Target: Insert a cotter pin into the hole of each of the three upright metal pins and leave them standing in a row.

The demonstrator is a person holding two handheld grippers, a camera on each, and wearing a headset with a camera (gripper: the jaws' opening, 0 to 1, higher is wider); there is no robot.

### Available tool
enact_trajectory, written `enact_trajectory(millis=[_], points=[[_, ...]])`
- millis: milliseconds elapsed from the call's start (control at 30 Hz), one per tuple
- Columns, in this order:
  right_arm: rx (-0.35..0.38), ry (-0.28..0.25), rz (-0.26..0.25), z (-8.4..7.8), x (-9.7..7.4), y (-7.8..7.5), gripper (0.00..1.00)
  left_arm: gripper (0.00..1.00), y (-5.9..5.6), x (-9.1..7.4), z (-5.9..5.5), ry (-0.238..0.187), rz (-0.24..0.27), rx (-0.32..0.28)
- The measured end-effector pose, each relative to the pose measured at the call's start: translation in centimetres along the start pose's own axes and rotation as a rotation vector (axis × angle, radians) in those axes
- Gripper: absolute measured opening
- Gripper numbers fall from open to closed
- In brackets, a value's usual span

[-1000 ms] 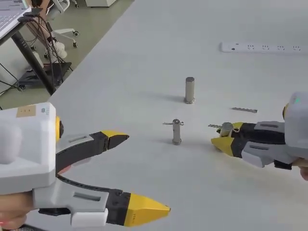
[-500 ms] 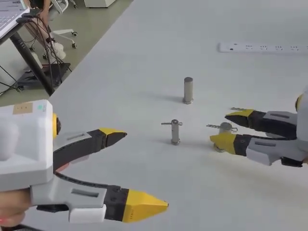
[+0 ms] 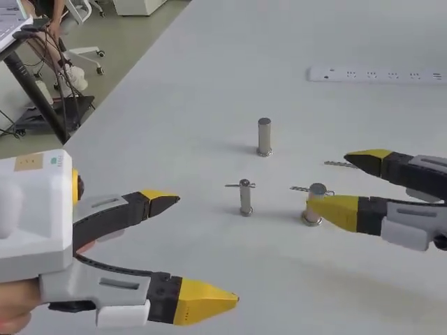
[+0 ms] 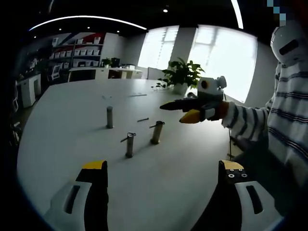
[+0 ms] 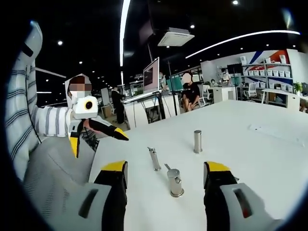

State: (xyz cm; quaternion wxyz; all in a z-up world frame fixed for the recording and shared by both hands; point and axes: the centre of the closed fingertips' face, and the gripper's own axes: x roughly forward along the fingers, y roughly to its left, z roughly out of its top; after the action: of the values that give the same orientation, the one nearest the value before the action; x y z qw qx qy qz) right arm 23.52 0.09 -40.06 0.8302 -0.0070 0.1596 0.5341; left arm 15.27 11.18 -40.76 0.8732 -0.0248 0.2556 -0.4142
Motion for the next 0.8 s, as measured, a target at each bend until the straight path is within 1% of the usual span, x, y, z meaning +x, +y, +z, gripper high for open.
enact_trajectory(millis=[67, 100, 233, 333, 400, 433, 467, 500, 567, 700, 800], points=[[0.005, 0.029, 0.003, -0.5, -0.3, 0.4, 0.68, 0.94, 0.1, 0.1, 0.0, 0.002, 0.000, 0.000], [0.003, 0.035, 0.003, -0.6, -0.4, 0.6, 0.71, 0.94, 0.1, 0.1, -0.1, 0.002, -0.001, 0.001], [-0.003, 0.077, -0.015, -1.2, -1.1, 1.2, 0.81, 0.94, 0.3, 0.3, 0.1, -0.005, -0.002, -0.004], [0.002, 0.114, -0.016, -1.8, -1.4, 1.7, 0.85, 0.94, 0.5, 0.5, 0.2, -0.007, -0.007, -0.007], [-0.002, 0.125, -0.020, -2.1, -1.5, 2.0, 0.89, 0.94, 0.8, 0.6, 0.3, -0.006, -0.006, -0.005], [-0.005, 0.127, -0.035, -2.3, -1.6, 1.9, 0.91, 0.94, 1.0, 0.7, 0.4, -0.007, -0.004, -0.005], [-0.005, 0.129, -0.040, -2.5, -1.6, 1.9, 0.95, 0.94, 1.1, 0.8, 0.5, -0.009, -0.003, -0.005], [-0.004, 0.134, -0.041, -2.7, -1.6, 1.9, 0.97, 0.94, 1.2, 0.9, 0.7, -0.011, -0.002, -0.004], [0.013, 0.150, -0.050, -3.2, -1.8, 1.9, 0.98, 0.94, 1.3, 1.2, 1.1, -0.016, -0.003, 0.001], [0.041, 0.166, -0.059, -3.7, -2.1, 2.0, 0.98, 0.94, 1.8, 2.0, 2.0, -0.029, -0.001, 0.010], [0.053, 0.182, -0.080, -4.1, -2.3, 1.7, 0.98, 0.94, 2.1, 2.7, 2.4, -0.034, -0.011, 0.005]])
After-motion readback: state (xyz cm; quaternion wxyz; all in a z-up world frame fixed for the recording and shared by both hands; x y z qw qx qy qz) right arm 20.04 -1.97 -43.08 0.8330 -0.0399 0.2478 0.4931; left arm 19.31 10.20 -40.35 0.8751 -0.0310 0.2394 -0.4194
